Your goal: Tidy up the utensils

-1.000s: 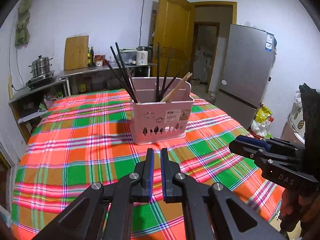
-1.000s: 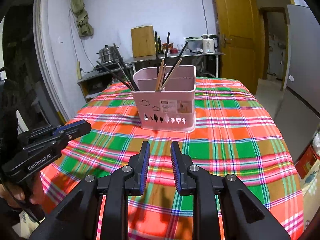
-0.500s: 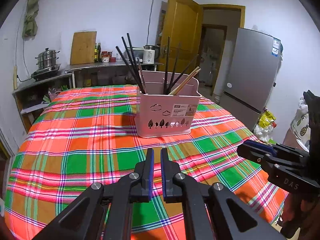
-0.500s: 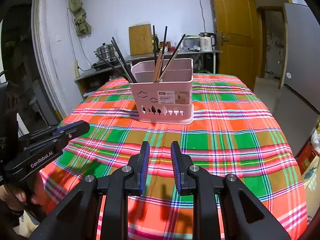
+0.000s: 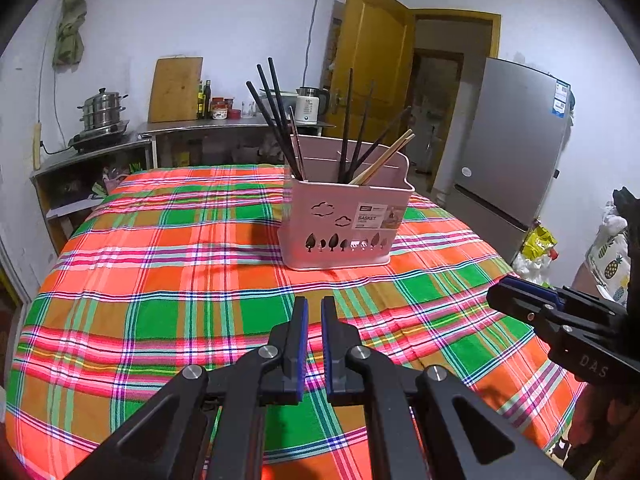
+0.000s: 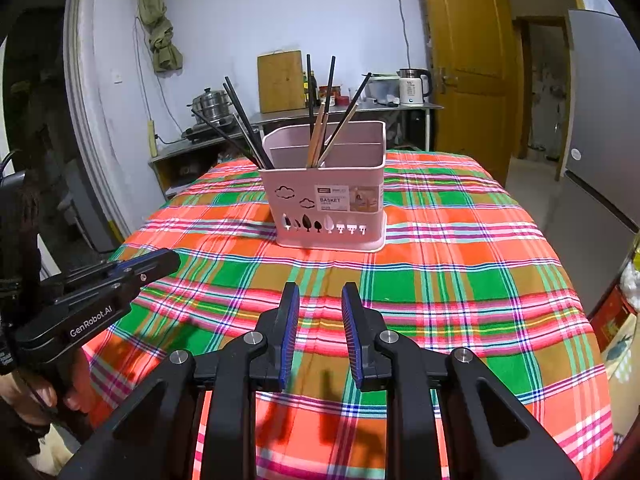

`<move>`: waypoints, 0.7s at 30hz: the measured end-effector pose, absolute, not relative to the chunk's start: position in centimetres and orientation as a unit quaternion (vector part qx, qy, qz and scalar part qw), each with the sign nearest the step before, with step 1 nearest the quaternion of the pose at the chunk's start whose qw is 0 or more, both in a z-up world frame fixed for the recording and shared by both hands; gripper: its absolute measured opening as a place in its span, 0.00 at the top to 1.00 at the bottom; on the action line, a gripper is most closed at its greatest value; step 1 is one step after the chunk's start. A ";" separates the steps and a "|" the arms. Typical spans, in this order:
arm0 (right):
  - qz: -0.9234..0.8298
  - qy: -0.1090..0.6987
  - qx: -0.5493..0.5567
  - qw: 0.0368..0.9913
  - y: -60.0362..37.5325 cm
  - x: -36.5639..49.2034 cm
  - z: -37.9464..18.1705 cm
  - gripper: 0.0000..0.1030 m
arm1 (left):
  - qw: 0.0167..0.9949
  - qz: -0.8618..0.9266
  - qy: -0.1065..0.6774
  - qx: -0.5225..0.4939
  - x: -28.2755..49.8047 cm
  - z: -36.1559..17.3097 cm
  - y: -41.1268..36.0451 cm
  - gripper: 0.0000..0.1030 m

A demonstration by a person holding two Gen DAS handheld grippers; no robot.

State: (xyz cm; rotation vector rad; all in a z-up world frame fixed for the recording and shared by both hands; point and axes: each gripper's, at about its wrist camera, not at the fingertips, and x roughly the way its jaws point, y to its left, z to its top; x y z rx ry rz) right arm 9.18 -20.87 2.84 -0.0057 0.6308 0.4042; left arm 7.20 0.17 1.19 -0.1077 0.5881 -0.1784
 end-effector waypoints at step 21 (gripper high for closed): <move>0.198 0.308 -0.003 0.931 -20.9 9.1 2.9 0.78 | 0.952 -0.085 0.289 -0.049 7.1 1.2 0.1 0.95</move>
